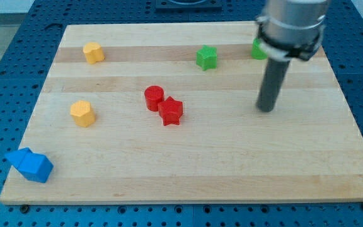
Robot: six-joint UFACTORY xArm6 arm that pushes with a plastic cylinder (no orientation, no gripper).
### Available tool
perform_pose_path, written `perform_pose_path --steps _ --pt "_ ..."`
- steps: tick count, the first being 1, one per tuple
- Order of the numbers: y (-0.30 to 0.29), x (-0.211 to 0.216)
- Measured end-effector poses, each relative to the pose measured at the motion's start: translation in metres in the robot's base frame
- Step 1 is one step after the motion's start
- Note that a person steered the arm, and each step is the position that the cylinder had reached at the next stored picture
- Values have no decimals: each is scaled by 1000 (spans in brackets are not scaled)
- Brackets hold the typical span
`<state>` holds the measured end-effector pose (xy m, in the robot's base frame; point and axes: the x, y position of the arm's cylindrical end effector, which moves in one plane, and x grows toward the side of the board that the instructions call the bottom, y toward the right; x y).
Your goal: Slide the green circle closer to the green star
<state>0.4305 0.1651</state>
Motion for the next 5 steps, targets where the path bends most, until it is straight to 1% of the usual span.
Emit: perform_pose_path --steps 1,2,3,5 --pt "49 -61" --pt "56 -110" --pt "56 -142" --pt "-13 -148"
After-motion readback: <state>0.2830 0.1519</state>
